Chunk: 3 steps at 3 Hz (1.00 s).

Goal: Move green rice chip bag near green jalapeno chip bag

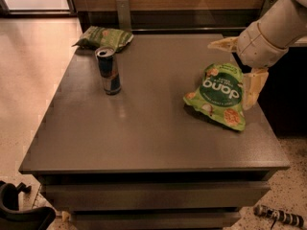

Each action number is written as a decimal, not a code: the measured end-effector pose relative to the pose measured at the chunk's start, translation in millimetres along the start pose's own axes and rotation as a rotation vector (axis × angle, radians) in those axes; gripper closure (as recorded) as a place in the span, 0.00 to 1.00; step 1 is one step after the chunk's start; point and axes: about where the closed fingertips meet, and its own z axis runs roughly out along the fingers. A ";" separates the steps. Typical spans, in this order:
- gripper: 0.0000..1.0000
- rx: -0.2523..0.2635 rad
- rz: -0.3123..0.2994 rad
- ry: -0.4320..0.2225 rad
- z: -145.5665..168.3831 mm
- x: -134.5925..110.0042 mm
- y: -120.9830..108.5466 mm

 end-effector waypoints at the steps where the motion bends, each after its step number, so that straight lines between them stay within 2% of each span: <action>1: 0.03 -0.106 0.017 -0.078 64.3 4.0 -0.5; 2: 0.27 -0.154 0.031 -0.101 82.7 3.6 1.3; 3: 0.49 -0.154 0.031 -0.101 79.7 2.9 0.1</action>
Offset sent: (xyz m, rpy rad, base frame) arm 0.0264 0.0365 -0.1205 0.0292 0.3047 0.0556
